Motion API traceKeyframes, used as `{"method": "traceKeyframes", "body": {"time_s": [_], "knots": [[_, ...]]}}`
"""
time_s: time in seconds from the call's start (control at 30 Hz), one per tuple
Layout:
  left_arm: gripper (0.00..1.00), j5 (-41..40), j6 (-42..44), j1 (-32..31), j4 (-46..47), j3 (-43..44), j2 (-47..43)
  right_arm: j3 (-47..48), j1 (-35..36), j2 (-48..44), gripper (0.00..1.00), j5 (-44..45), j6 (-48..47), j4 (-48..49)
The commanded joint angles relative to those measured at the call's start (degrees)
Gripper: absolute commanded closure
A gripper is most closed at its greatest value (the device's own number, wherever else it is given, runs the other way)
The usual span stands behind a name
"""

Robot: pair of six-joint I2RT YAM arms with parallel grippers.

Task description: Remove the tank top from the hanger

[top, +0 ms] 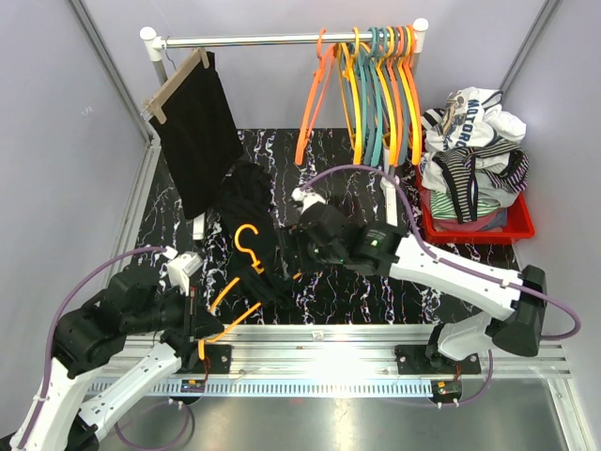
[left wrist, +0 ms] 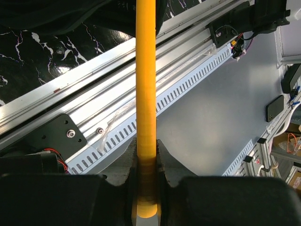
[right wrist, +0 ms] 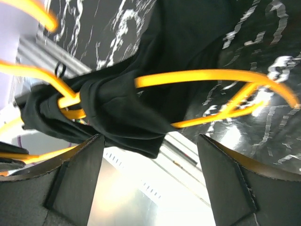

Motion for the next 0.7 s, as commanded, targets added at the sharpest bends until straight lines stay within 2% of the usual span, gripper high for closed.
{"method": "traceKeyframes", "body": {"time_s": [0.0,0.23,0.33,0.37,0.47,0.57,0.6,0.63,0.67], "knots": [[1.0,2.31,-1.04,-0.22,4.21,1.79,0.22,0.0,2.34,2.23,0.14,-3.57,-2.41,4.68],[1.0,3.71,-2.45,-0.22,5.08,1.7,-0.39,0.35,3.48,4.78,0.18,-4.28,-3.11,6.53],[1.0,4.5,-2.63,-0.22,4.91,1.97,-0.74,0.79,3.57,6.19,0.25,2.9,-3.02,5.92],[1.0,4.51,-2.71,-0.22,4.65,2.14,-0.74,0.97,3.48,6.45,0.34,4.58,-2.93,5.74],[1.0,4.77,-2.54,-0.22,3.86,2.58,-1.01,2.37,3.57,8.29,0.47,8.11,-3.63,5.31],[1.0,3.98,-2.63,-0.22,2.54,3.11,-1.36,4.13,3.48,9.18,0.66,8.91,-3.64,4.25],[1.0,2.93,-2.71,-0.22,1.49,3.11,-1.44,4.04,3.57,8.83,0.85,9.17,-3.46,4.16],[1.0,2.49,-2.8,-0.22,1.05,3.02,-1.53,3.44,3.57,7.44,0.95,11.09,-2.33,3.98],[1.0,2.31,-2.8,-0.31,0.7,3.02,-1.62,2.91,3.57,6.46,1.0,13.11,-1.27,2.77]]}}
